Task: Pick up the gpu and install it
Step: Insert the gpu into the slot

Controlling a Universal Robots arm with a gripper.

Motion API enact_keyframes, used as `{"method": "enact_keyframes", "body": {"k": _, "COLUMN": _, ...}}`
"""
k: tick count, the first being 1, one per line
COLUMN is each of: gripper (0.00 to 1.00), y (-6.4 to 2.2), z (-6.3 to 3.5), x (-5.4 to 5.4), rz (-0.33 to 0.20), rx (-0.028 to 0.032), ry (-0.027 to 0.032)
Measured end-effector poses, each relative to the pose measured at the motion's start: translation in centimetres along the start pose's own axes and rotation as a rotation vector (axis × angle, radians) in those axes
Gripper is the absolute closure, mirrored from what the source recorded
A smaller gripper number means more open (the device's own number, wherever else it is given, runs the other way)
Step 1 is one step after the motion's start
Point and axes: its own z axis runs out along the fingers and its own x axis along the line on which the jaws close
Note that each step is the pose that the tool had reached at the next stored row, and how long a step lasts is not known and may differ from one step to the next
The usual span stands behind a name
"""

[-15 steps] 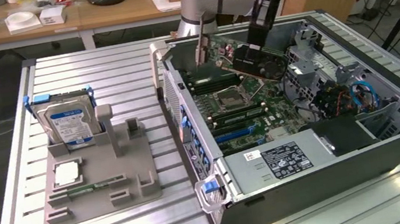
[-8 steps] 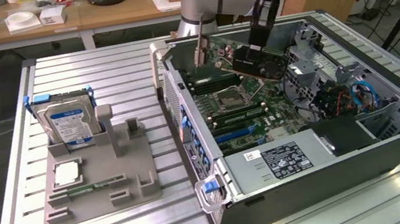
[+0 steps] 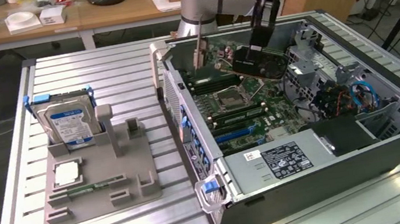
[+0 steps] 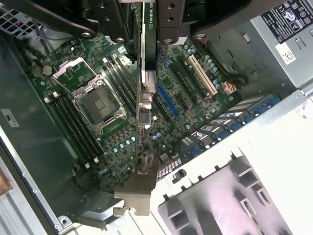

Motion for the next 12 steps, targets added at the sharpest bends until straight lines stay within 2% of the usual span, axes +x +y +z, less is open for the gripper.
{"method": "enact_keyframes", "body": {"k": 12, "gripper": 0.74, "y": -0.01, "z": 0.07, "x": 0.0, "rz": -0.084, "rx": -0.0014, "ry": 0.0042}}
